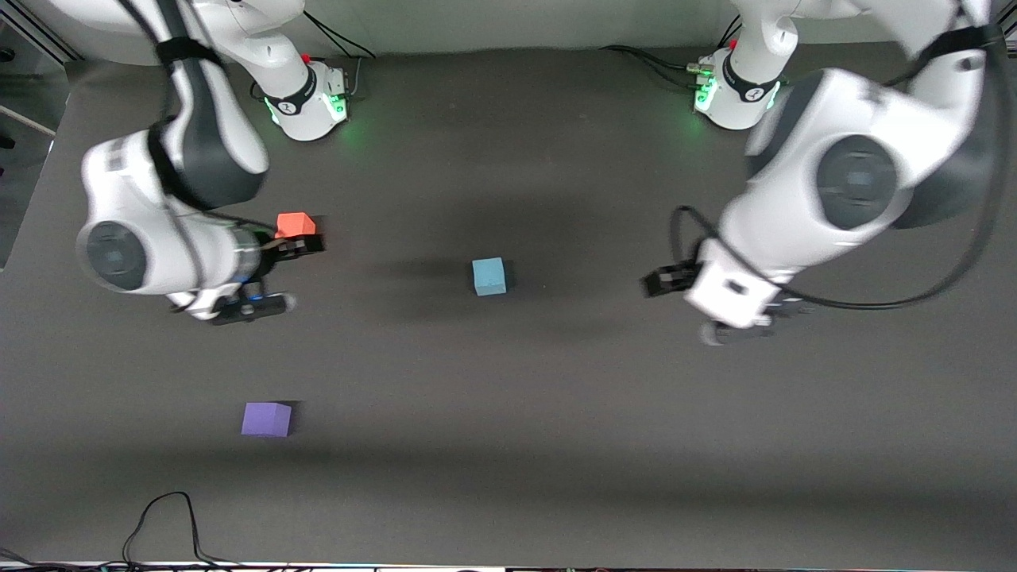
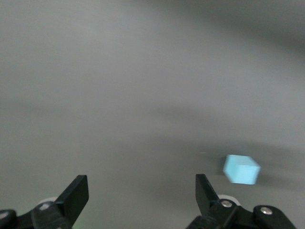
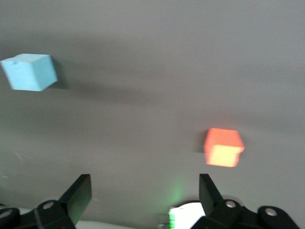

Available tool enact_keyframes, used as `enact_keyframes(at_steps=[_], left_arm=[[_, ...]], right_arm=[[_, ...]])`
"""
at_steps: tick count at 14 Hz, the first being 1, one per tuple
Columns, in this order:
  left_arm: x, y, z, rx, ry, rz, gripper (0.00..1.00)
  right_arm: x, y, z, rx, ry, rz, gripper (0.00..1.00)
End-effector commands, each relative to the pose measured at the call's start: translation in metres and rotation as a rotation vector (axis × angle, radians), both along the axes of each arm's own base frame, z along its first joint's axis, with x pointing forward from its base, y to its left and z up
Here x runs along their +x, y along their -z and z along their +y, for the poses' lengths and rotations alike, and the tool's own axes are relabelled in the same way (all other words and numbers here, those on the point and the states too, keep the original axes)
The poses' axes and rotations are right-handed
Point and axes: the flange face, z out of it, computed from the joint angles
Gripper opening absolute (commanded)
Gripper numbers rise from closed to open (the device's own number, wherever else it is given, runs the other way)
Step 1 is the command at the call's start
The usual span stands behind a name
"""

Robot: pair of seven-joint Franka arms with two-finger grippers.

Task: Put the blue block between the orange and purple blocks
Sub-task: 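Set down the blue cube while the right gripper reaches toward it, then lower the right gripper and grasp the blue cube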

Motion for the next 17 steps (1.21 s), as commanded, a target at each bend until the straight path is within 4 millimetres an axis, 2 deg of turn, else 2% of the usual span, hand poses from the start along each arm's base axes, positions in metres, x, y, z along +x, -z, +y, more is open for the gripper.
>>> enact_keyframes(at_steps=[1, 3, 4, 7, 9, 10, 11, 13, 14, 15, 17], left_arm=[[-0.019, -0.002, 0.086, 0.07, 0.071, 0.004, 1.0], [-0.02, 0.0, 0.134, 0.066, 0.135, 0.01, 1.0], [-0.022, -0.002, 0.153, 0.059, 0.154, 0.007, 1.0], [-0.026, -0.002, 0.18, 0.056, 0.176, -0.002, 1.0], [-0.03, -0.005, 0.194, 0.051, 0.201, -0.004, 1.0], [-0.035, -0.009, 0.2, 0.052, 0.208, -0.013, 1.0], [-0.039, -0.01, 0.208, 0.049, 0.223, -0.017, 1.0], [-0.042, -0.01, 0.217, 0.048, 0.235, -0.031, 1.0], [-0.046, -0.014, 0.218, 0.049, 0.236, -0.038, 1.0], [-0.049, -0.02, 0.229, 0.053, 0.224, -0.045, 1.0], [-0.055, -0.031, 0.224, 0.06, 0.236, -0.054, 1.0]], right_arm=[[-0.015, 0.023, 0.073, -0.025, 0.028, 0.007, 1.0], [-0.026, 0.041, 0.114, -0.034, 0.106, 0.011, 1.0], [-0.036, 0.048, 0.142, -0.036, 0.135, 0.008, 1.0], [-0.055, 0.08, 0.199, -0.087, 0.224, -0.038, 1.0], [-0.066, 0.101, 0.227, -0.099, 0.262, -0.069, 1.0], [-0.073, 0.109, 0.239, -0.104, 0.271, -0.078, 1.0], [-0.072, 0.115, 0.242, -0.106, 0.285, -0.088, 1.0], [-0.087, 0.128, 0.263, -0.103, 0.263, -0.107, 1.0], [-0.087, 0.142, 0.269, -0.099, 0.265, -0.126, 1.0], [-0.084, 0.153, 0.272, -0.096, 0.282, -0.151, 1.0], [-0.089, 0.168, 0.285, -0.089, 0.279, -0.186, 1.0]])
